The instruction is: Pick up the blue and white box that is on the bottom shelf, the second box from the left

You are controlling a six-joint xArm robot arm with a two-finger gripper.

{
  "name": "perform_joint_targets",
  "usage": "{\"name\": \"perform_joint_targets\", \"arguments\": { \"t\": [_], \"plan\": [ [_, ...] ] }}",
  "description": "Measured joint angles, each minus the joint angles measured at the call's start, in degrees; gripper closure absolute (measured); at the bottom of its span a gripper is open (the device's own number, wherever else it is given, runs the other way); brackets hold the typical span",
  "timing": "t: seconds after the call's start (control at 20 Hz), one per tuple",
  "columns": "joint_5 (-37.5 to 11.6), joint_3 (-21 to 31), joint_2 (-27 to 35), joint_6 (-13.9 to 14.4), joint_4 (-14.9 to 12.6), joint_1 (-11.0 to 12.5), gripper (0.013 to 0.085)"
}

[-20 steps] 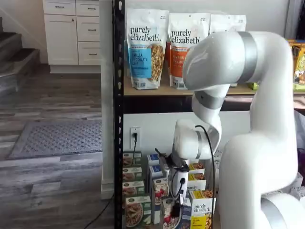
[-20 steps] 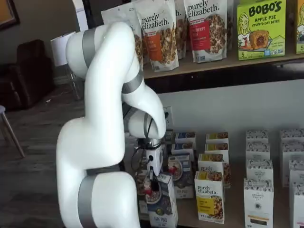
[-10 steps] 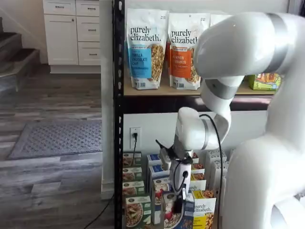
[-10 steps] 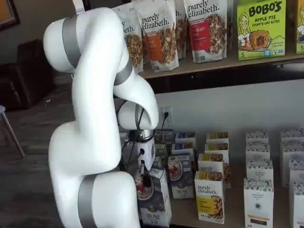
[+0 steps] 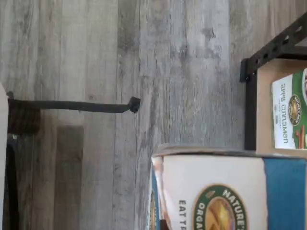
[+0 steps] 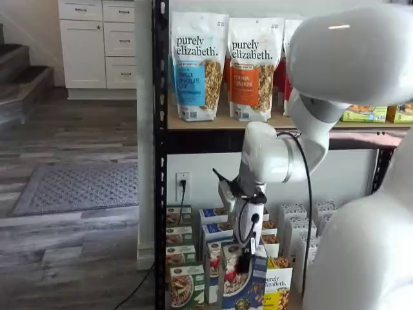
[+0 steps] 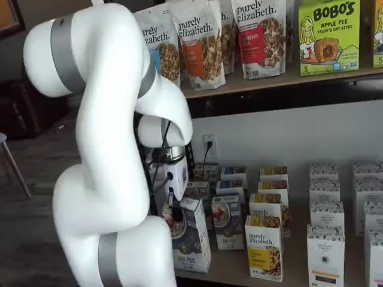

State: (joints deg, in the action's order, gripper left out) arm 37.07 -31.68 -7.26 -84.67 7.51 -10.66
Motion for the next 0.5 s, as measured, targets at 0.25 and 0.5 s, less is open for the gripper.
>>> {"name": "perform_joint_targets", "arguments": {
  "t": [0.25,0.5],
  "plan": [
    [4.9,-0.9,-4.3,0.8,0.2,-0.5,0.053],
    [9.7,-2.8,-7.3,2.7,-0.6,-1.3,0.053]
  ]
}}
